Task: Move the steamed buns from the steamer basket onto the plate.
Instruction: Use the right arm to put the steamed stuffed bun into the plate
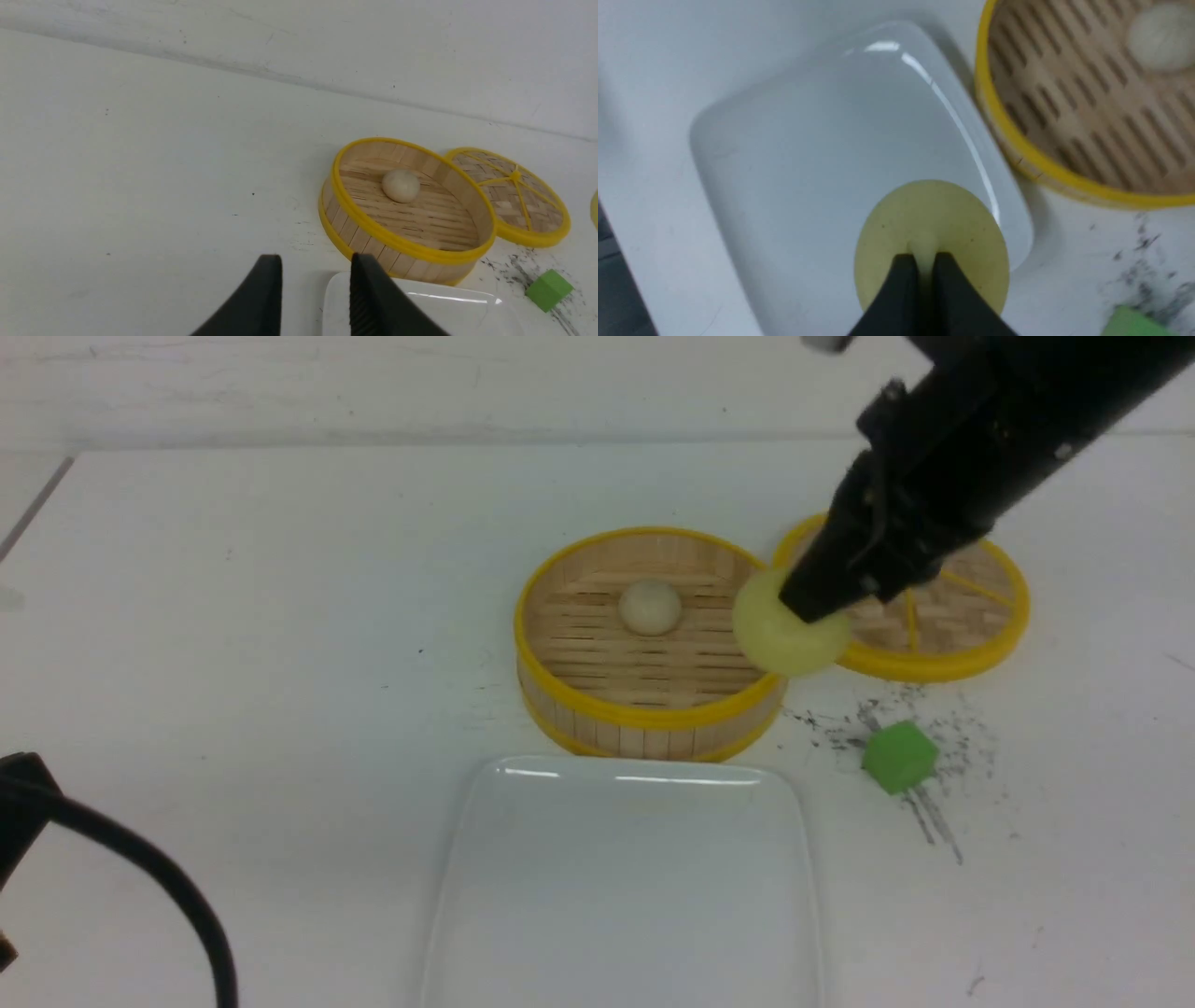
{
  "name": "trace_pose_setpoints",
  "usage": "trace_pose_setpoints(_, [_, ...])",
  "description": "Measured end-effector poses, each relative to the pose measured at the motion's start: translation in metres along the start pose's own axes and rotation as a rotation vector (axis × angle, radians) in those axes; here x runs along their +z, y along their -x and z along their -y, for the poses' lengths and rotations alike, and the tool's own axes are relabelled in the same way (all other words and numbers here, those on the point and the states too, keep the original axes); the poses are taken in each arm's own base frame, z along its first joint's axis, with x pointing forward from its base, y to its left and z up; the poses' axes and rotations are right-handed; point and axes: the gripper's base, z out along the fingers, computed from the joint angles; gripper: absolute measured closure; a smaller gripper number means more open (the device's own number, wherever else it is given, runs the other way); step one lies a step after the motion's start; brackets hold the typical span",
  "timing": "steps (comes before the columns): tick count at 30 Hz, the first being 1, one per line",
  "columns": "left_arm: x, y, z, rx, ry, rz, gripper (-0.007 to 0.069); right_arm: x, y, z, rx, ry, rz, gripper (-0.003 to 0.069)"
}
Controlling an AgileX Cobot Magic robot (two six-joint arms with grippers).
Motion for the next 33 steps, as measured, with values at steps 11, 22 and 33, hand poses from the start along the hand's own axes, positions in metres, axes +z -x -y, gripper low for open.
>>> trace_pose_setpoints(11, [0.0,0.0,0.0,0.0,0.0,-0.001,0.0384,0.11,-0.095,-0.031,0.089,0.252,-0.159,0.0637])
trace_pose_setpoints(22, [0.0,-0.001,0.0,0.0,-0.001,-0.016,0.0384,0.137,-0.1,-0.045,0.039,0.183,-0.024,0.0637])
trace_pose_setpoints(33, [0.0,-0.002,0.0,0.0,-0.002,-0.024,0.0384,0.149,-0.104,-0.04,0.052,0.177,-0.053,0.0493])
